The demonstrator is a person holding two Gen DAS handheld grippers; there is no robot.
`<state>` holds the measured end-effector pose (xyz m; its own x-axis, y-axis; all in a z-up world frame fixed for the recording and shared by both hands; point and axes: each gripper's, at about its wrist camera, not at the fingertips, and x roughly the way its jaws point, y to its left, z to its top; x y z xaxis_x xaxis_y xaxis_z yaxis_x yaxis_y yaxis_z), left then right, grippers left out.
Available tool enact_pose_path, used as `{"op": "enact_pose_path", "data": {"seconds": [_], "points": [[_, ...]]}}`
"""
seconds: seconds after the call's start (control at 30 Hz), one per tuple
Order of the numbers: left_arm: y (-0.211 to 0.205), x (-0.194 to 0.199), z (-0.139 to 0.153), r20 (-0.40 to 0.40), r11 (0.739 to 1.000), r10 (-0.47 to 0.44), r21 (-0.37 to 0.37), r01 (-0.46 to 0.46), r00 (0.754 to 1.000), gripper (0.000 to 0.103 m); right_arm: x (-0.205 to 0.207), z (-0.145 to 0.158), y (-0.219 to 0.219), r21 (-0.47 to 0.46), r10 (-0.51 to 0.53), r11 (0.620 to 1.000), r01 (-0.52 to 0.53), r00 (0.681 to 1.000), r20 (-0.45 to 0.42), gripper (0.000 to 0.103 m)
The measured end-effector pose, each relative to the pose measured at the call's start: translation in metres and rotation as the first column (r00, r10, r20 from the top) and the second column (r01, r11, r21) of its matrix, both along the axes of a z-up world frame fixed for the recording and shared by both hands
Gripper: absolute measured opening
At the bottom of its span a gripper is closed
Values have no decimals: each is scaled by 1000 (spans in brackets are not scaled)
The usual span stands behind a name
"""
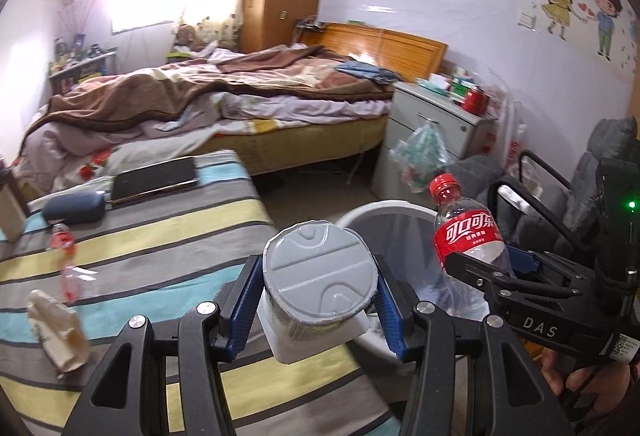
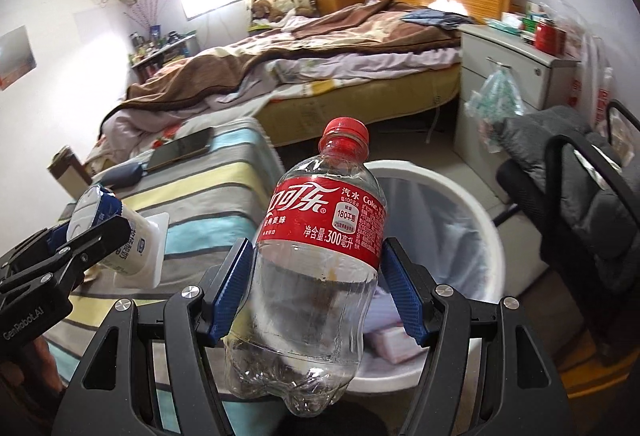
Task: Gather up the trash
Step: 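Carry the yogurt cup and Coca-Cola bottle over the white trash bin, then open both tools to drop the yogurt cup and bottle into the bin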
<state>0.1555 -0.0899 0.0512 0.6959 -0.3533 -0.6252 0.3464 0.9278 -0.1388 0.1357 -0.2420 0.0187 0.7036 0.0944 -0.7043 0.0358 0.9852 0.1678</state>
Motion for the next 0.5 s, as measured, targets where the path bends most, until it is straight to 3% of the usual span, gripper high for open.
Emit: {"op": "enact_pose_path", "data": {"seconds": [0.3,0.5], "points": [[-51,16,-17,-39,994,-107,-5,107,993,53,4,-16,-30,-16,-54,998,53,997,-55,67],[-74,33,-30,-73,991,-137,-7,137,988,53,10,-29,-39,-38,-39,999,36,995,-91,67]]}}
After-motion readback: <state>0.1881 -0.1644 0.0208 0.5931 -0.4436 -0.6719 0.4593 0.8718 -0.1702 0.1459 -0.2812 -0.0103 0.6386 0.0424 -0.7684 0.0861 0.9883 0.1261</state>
